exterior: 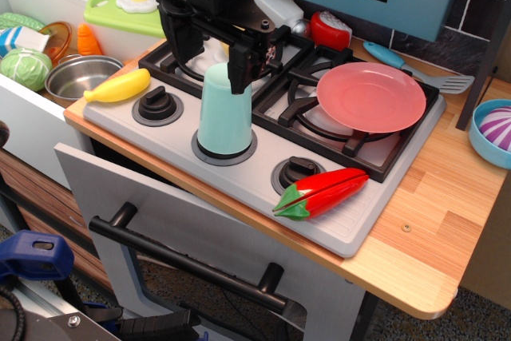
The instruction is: Put potato on plate
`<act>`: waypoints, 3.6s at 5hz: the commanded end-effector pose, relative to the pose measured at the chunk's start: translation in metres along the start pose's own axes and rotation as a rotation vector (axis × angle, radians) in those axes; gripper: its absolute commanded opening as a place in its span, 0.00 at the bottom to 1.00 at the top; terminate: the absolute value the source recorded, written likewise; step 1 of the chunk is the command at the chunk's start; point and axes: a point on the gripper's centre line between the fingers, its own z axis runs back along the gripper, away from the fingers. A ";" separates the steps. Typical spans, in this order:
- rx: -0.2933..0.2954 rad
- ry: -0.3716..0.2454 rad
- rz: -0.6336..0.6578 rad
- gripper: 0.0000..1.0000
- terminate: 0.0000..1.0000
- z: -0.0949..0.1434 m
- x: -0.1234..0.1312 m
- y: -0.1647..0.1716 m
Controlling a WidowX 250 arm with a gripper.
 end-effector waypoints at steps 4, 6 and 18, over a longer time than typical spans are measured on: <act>0.143 -0.010 0.002 1.00 0.00 0.028 0.069 0.034; 0.079 -0.119 -0.024 1.00 0.00 -0.017 0.095 0.054; -0.056 -0.199 0.024 0.00 0.00 -0.086 0.100 0.075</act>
